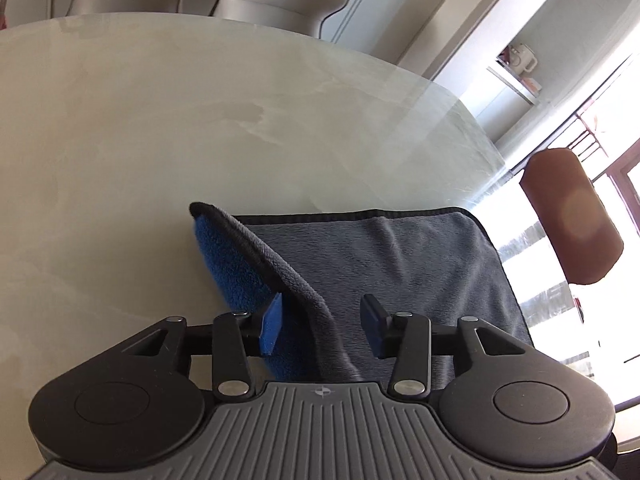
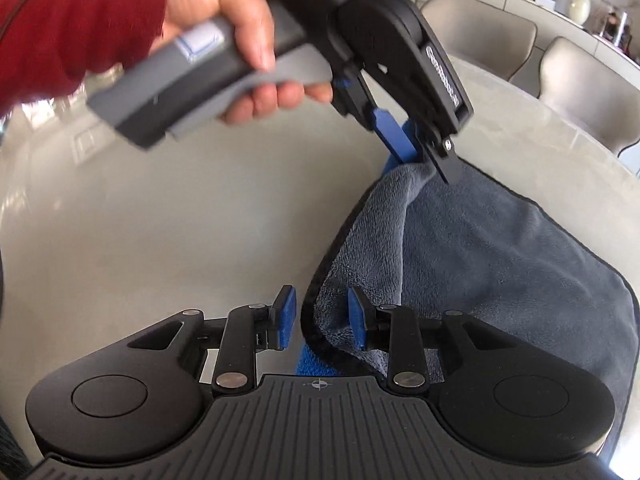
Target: Fold towel
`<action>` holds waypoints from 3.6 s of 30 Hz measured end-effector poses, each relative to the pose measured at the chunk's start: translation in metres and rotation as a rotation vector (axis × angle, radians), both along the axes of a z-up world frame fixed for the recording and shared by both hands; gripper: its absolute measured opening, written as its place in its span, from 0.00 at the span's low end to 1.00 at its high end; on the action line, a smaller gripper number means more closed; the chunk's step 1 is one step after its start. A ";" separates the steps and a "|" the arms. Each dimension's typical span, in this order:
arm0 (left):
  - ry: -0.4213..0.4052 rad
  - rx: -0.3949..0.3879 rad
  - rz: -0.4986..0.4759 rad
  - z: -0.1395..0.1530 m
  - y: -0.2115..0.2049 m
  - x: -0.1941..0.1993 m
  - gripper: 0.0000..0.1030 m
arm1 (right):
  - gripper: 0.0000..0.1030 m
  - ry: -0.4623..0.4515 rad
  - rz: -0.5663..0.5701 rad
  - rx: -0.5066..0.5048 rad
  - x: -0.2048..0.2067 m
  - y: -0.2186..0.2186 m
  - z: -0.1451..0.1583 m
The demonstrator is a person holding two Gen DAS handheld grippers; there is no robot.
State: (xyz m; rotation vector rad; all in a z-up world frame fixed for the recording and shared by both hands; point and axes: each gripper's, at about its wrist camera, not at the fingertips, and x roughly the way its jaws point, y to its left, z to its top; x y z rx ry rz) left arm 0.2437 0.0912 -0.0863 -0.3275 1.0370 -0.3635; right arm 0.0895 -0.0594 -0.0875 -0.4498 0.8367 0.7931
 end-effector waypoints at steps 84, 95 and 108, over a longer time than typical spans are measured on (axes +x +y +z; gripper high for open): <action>-0.143 0.123 -0.102 0.067 -0.010 0.020 0.05 | 0.08 0.419 -0.399 0.794 -0.022 -0.088 0.058; -0.272 0.081 -0.247 0.099 -0.129 0.045 0.06 | 0.08 0.314 -0.774 1.086 -0.060 -0.215 0.043; -0.208 0.173 -0.430 0.039 -0.252 0.062 0.15 | 0.09 0.240 -1.108 0.906 -0.066 -0.300 0.006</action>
